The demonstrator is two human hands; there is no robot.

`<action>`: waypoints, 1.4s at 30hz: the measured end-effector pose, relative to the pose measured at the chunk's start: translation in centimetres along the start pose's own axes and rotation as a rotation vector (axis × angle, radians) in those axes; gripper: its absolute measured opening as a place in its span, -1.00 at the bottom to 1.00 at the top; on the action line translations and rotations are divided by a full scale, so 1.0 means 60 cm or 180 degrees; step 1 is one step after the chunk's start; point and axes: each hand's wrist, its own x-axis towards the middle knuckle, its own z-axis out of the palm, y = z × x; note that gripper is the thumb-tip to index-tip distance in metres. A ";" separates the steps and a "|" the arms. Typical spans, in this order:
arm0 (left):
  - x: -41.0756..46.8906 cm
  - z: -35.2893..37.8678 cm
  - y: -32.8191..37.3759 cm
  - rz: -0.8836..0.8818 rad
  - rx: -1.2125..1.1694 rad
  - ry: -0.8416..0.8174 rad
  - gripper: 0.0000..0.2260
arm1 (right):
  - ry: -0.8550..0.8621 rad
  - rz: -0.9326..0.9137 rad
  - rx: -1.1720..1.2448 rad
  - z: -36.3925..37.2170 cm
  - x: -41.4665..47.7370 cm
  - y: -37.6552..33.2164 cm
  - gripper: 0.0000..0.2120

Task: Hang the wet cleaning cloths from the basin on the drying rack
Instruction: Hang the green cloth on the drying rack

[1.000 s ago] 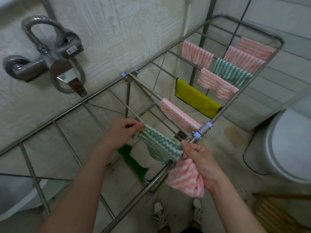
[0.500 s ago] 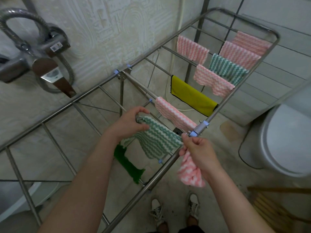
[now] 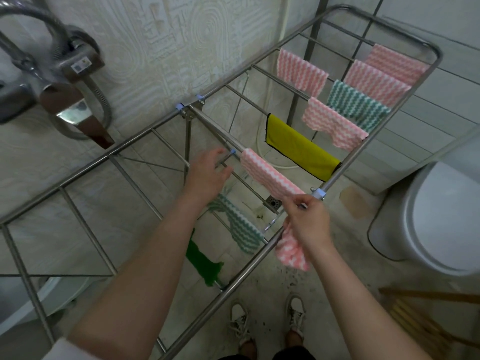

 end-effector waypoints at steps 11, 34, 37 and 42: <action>-0.060 -0.006 -0.066 -0.1072 -0.1320 0.0239 -0.85 | -0.0928 -0.0786 -0.2391 0.032 -0.044 -0.006 -0.86; -0.237 -0.060 -0.077 -0.0533 0.0249 0.0055 -0.88 | -0.2623 -0.1962 -0.2770 0.097 -0.105 -0.039 -0.67; -0.276 -0.056 -0.084 -0.0651 0.0050 -0.0128 -0.84 | -0.2461 -0.2375 -0.3198 0.114 -0.119 -0.025 -0.71; -0.339 -0.017 -0.097 -0.0475 -0.0056 -0.0434 -0.79 | -0.2026 -0.2834 -0.3562 0.122 -0.132 -0.005 -0.90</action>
